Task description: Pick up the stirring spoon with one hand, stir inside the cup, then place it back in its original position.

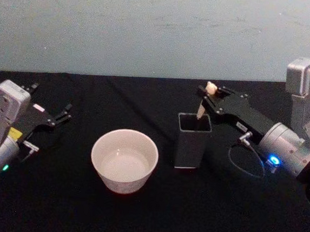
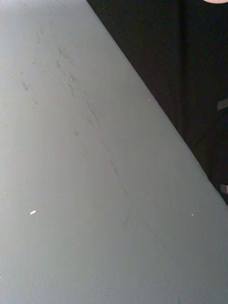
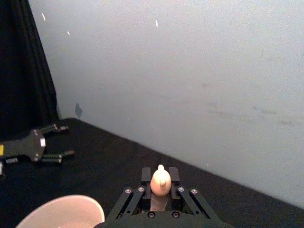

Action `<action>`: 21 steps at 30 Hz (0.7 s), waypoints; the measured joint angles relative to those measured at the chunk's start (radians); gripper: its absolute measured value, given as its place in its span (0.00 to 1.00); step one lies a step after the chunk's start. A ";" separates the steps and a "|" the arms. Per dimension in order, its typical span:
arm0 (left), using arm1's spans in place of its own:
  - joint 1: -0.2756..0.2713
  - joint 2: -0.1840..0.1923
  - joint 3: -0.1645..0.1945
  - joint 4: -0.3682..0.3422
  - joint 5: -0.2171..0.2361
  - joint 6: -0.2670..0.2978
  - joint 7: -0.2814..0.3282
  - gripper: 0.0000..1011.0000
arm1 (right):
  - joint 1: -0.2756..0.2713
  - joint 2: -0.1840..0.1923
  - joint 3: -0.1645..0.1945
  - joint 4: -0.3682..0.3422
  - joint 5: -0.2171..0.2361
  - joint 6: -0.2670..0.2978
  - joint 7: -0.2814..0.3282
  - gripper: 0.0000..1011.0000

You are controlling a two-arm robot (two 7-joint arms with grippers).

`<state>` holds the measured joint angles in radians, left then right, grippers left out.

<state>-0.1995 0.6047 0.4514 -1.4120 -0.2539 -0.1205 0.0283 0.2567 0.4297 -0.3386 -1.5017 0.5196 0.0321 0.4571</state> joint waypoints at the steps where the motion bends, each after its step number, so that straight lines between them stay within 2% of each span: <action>1: 0.000 0.000 0.000 0.000 0.000 0.000 0.000 0.99 | 0.000 0.000 0.000 0.000 0.000 0.000 0.000 0.21; 11: 0.000 0.000 0.000 0.000 0.000 0.000 0.000 0.99 | 0.005 0.016 0.025 -0.070 0.029 -0.028 0.001 0.21; 21: 0.000 0.000 0.000 0.000 0.000 0.000 0.000 0.99 | 0.016 0.020 0.035 -0.095 0.054 -0.054 0.010 0.21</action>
<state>-0.1995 0.6047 0.4514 -1.4120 -0.2539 -0.1205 0.0283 0.2723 0.4501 -0.3035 -1.5970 0.5738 -0.0216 0.4668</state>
